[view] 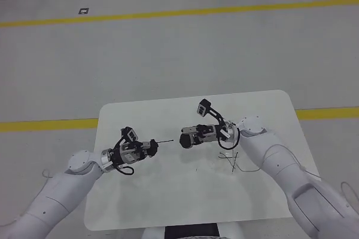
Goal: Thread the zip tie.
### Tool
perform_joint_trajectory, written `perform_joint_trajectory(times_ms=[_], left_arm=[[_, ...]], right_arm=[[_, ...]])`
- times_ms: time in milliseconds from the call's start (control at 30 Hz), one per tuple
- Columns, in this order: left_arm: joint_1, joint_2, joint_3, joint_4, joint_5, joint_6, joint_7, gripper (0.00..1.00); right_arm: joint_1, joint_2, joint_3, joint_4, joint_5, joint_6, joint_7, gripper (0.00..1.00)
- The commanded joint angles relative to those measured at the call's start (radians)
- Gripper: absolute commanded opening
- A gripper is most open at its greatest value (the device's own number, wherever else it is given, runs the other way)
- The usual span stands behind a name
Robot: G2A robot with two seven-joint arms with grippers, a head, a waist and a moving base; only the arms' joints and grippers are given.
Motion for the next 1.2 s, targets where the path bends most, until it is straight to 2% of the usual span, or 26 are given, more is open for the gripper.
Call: perform_joint_trajectory(times_ms=[0, 567, 767, 1167], left_arm=[[0.0, 0.0, 0.0, 0.0, 0.0, 0.0, 0.0, 0.0], [0.0, 0.0, 0.0, 0.0, 0.0, 0.0, 0.0, 0.0], [0.0, 0.0, 0.0, 0.0, 0.0, 0.0, 0.0, 0.0], [0.0, 0.0, 0.0, 0.0, 0.0, 0.0, 0.0, 0.0]], right_arm=[[-0.004, -0.006, 0.003, -0.001, -0.011, 0.0, -0.004, 0.29], [-0.017, -0.065, 0.04, 0.02, -0.097, 0.0, 0.007, 0.26], [-0.023, -0.077, 0.058, 0.019, -0.114, 0.0, 0.007, 0.16], [-0.033, -0.089, 0.081, 0.016, -0.136, 0.0, 0.007, 0.16]])
